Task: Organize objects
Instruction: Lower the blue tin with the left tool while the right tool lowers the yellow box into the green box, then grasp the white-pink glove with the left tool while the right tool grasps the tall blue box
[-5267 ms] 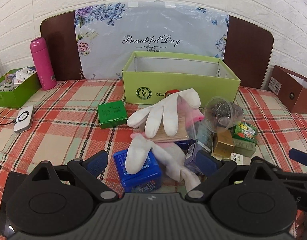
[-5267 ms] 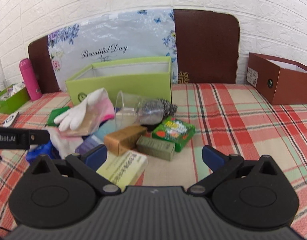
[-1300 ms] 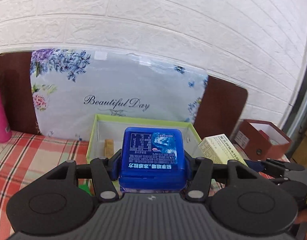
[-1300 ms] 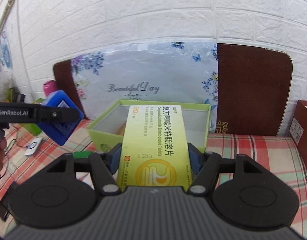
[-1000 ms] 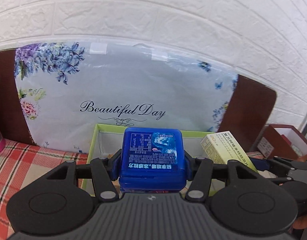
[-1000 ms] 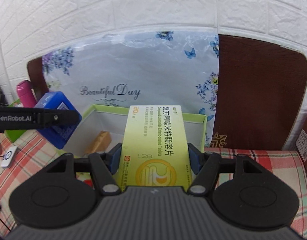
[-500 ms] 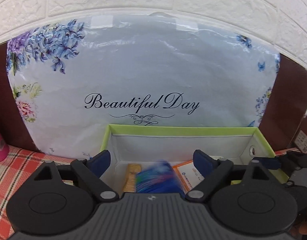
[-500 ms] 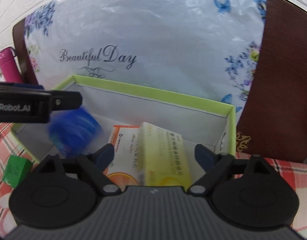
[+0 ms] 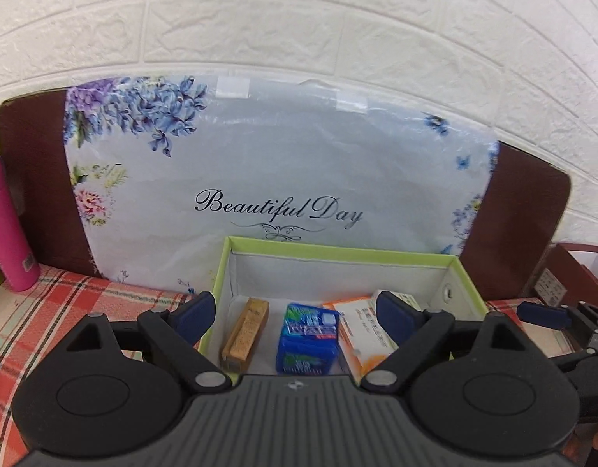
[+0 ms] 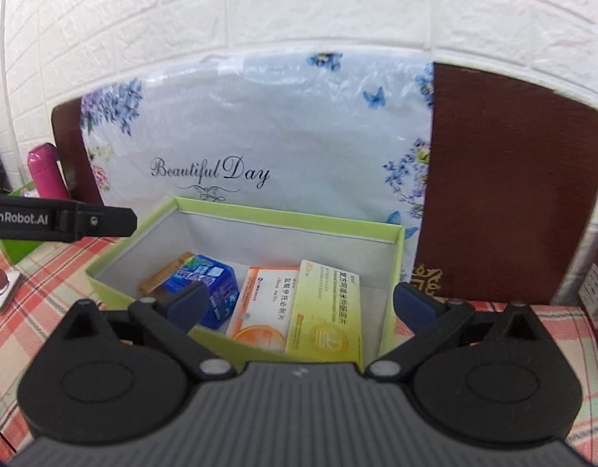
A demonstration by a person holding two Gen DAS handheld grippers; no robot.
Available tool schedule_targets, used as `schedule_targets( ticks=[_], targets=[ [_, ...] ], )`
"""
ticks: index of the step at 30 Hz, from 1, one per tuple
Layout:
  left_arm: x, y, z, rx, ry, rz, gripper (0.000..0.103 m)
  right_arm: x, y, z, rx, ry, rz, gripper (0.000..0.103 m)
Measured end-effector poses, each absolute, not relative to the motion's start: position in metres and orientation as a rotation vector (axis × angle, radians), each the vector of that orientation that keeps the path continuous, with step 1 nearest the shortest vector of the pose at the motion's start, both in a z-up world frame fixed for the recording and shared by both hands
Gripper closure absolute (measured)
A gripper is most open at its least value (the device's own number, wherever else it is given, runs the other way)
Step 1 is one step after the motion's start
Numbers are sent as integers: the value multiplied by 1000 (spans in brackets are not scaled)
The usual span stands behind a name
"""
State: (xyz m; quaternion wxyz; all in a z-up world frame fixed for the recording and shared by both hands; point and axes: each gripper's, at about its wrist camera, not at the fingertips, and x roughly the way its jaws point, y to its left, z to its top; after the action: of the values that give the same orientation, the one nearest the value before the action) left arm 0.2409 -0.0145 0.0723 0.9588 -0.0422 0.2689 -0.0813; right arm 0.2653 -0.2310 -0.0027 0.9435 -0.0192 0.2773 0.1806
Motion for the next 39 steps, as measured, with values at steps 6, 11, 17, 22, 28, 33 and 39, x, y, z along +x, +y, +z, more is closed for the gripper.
schedule_targets(
  ticks=[6, 11, 17, 22, 28, 33, 39],
  targets=[
    [184, -21, 76, -40, 547, -163, 10, 203, -246, 3, -7, 537, 357, 0],
    [147, -26, 66, -22, 563, -153, 10, 155, -253, -3, -6, 528, 334, 0],
    [115, -29, 45, -22, 611, -147, 10, 111, -259, -20, 12, 560, 321, 0],
    [100, -26, 25, -40, 673, -129, 10, 88, -260, -37, 14, 598, 297, 0],
    [85, -20, 4, -49, 732, -107, 10, 71, -259, -53, 18, 641, 285, 0],
    [74, -5, -19, -53, 790, -89, 10, 61, -254, -65, -1, 674, 277, 0],
    [67, 19, -35, -94, 840, -53, 10, 60, -240, -81, -13, 717, 299, 0]
  ],
)
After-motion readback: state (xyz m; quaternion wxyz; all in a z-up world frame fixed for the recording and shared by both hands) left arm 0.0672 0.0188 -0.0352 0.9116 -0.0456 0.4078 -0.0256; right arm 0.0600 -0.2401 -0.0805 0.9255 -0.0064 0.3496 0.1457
